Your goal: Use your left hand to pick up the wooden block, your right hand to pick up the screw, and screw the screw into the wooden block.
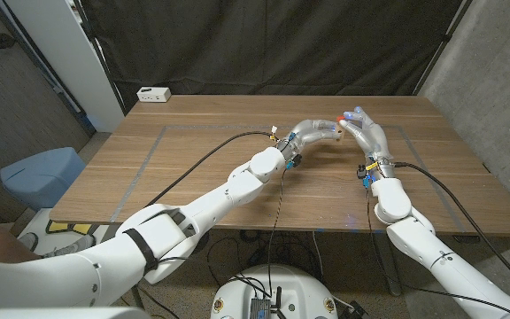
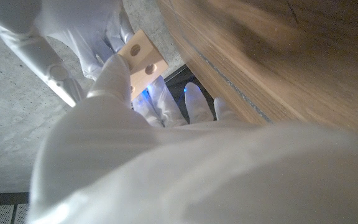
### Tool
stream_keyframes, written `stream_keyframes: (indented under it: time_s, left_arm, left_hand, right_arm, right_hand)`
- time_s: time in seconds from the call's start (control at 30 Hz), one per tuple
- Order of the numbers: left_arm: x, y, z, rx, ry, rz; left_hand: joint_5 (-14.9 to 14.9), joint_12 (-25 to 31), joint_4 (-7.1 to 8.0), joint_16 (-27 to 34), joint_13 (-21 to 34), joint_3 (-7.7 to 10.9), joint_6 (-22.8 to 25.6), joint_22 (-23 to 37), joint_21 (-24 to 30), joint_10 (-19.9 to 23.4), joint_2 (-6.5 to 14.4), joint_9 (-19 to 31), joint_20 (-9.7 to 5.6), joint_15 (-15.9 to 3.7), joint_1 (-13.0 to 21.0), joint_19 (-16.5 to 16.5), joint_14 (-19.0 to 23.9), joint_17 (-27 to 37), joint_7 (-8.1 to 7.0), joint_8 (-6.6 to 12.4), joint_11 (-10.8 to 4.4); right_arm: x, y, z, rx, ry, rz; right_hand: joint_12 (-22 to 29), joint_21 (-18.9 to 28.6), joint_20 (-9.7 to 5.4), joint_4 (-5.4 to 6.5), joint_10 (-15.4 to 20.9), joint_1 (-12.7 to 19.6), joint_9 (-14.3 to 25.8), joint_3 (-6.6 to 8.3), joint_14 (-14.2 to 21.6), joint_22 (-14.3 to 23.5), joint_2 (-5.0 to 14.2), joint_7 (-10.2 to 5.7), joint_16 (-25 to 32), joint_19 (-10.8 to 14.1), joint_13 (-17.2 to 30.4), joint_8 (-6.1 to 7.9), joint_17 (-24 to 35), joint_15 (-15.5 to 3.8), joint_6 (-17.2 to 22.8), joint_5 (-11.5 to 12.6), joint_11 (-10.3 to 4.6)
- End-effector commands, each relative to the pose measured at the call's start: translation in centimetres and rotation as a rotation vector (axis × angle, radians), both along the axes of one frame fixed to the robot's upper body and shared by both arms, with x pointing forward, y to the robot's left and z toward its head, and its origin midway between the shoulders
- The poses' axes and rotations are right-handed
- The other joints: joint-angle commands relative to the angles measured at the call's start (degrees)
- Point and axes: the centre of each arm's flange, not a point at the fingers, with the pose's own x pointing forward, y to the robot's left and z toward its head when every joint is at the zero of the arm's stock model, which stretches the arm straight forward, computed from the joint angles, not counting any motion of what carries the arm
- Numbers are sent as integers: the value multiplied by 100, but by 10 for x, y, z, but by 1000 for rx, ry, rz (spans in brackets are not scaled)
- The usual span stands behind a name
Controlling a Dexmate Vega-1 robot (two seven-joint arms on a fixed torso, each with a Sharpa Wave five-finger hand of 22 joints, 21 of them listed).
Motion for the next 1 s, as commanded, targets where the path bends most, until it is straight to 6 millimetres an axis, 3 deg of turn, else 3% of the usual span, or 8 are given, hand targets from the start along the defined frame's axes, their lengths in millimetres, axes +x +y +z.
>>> stream_keyframes:
  time_s: [0.03,0.4,1.0]
  left_arm:
    - [2,-1,2,6,-6,-1]
    - [4,1,3,10,-12,7]
    - [6,2,6,30,-36,18]
  left_hand:
    - [39,38,29,0,329,3,509,31,-18,52,55,34,28,-382,39,-8,47,20,53,48,-3]
    - [39,33,31,-3,333,0,506,31,-18,53,57,34,31,-385,39,-9,43,20,42,44,-3]
    - [39,23,30,-6,341,-4,497,31,-19,53,58,34,35,-386,39,-13,46,20,46,37,-3]
  right_arm:
    - [0,-5,3,-30,17,23]
    - [0,-8,9,-57,32,16]
    - [-14,-22,30,-173,75,-40]
  right_hand:
    - [-10,-42,63,10,-129,-135,-32,-64,-132,10,-7,74,-19,-145,8,-111,0,14,-200,-38,8]
    - [21,-27,182,25,-273,-323,-97,-120,-267,12,-41,189,-4,-309,5,-285,-48,236,-466,-83,85]
    - [67,6,203,53,-272,-479,-168,-175,-314,20,-17,277,13,-348,-2,-471,-92,328,-702,-129,101]
